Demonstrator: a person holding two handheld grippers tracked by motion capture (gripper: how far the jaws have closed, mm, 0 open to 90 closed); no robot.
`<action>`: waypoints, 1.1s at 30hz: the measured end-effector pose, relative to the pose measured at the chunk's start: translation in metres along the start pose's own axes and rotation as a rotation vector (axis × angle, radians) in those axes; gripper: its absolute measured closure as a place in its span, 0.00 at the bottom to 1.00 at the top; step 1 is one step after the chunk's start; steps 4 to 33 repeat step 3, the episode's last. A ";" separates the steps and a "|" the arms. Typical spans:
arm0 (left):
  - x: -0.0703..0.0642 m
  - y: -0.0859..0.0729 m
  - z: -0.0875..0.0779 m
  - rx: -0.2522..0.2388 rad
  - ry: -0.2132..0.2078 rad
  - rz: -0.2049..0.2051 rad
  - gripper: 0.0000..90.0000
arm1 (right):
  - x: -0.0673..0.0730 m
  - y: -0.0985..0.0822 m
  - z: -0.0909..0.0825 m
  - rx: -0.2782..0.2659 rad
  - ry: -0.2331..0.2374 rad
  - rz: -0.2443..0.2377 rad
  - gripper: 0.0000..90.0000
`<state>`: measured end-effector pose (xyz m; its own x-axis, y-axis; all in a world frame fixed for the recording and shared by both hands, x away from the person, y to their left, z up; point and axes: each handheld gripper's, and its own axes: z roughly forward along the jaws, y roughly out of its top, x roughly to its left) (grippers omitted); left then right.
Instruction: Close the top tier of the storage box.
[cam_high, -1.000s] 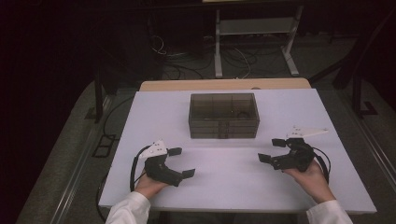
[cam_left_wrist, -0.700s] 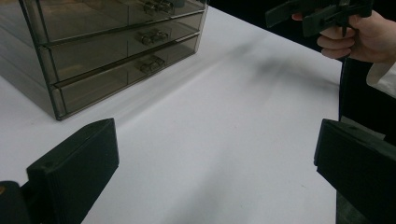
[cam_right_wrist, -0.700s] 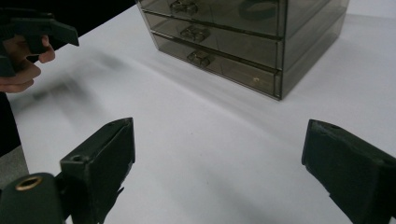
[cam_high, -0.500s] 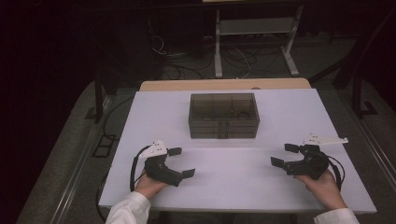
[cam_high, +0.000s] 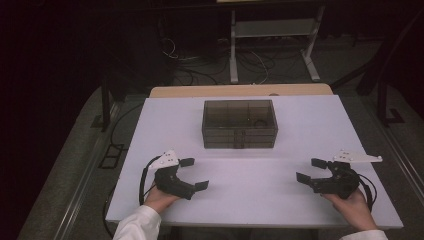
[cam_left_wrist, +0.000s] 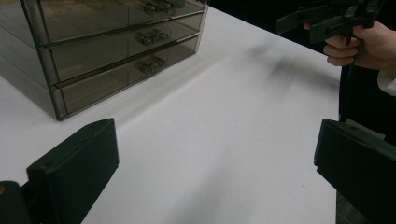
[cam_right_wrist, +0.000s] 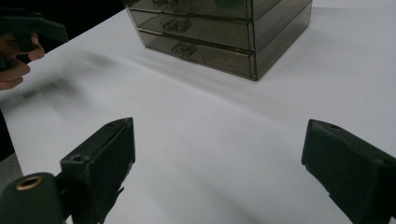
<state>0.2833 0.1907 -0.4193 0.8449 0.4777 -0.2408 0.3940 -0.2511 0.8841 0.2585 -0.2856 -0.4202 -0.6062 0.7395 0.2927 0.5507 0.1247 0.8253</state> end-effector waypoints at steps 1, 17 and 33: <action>0.000 0.000 0.000 0.000 0.000 0.000 0.00 | 0.000 0.000 0.000 -0.001 0.001 -0.002 0.10; 0.000 0.000 0.000 0.000 0.000 0.000 0.00 | 0.000 -0.001 0.000 -0.004 0.001 -0.003 0.10; 0.000 0.000 0.000 0.000 0.000 0.000 0.00 | 0.000 -0.001 0.000 -0.004 0.001 -0.003 0.10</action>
